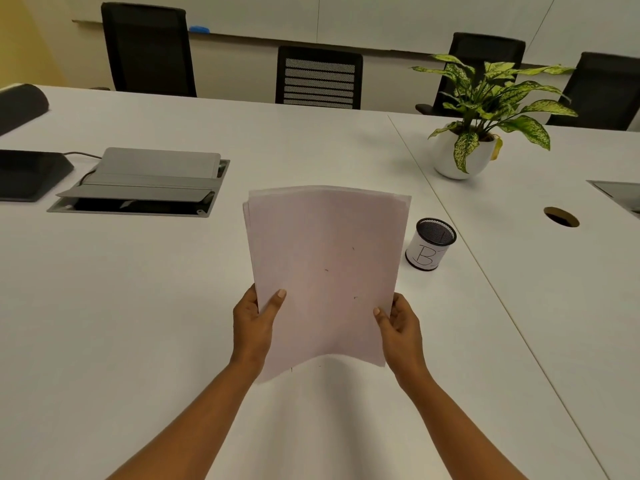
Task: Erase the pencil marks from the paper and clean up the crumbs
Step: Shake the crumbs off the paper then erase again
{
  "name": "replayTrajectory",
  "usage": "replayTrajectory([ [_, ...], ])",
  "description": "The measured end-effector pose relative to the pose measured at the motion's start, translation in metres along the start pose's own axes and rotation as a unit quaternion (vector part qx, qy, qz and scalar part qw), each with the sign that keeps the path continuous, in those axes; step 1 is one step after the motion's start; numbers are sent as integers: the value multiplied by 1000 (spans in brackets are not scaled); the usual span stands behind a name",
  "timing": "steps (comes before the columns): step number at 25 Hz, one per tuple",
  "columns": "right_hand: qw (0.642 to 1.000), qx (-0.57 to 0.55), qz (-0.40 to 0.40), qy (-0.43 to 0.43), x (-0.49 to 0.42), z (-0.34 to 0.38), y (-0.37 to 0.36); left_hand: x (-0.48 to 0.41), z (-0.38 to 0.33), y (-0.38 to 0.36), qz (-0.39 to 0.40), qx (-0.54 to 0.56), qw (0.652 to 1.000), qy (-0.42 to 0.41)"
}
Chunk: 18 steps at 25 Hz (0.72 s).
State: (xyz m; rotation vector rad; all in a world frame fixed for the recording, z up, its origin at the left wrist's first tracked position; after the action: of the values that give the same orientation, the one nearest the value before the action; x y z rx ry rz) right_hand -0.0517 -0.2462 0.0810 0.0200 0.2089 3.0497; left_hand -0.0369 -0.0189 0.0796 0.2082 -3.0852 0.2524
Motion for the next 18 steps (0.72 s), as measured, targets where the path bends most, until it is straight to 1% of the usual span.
replayTrajectory([
  [4,1000,10,21,-20,8,-9,-1,6,2,1,18,-6,999,26],
  [8,1000,8,8,-7,9,-1,3,5,-6,-1,8,13,1000,9],
  [10,1000,5,11,-9,9,0,3,2,-9,-1,14,7,1000,7],
  [14,997,25,36,-59,10,-14,-2,3,1,-2,51,-22,998,40],
  [18,1000,10,9,-24,7,-5,3,-1,-2,-2,24,-13,999,37],
])
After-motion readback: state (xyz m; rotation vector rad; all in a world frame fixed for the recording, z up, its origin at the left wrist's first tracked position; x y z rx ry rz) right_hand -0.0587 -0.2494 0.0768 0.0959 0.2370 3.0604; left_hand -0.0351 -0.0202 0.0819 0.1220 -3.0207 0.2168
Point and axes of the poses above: each hand's wrist, its own x-axis away from the middle knuckle, its own y-axis out of the back of the hand, z = x × y, the point moved 6 cm from there along -x, towards the middle knuckle, and after that the axes turned 9 degrees about z, right-handed, at the moved point
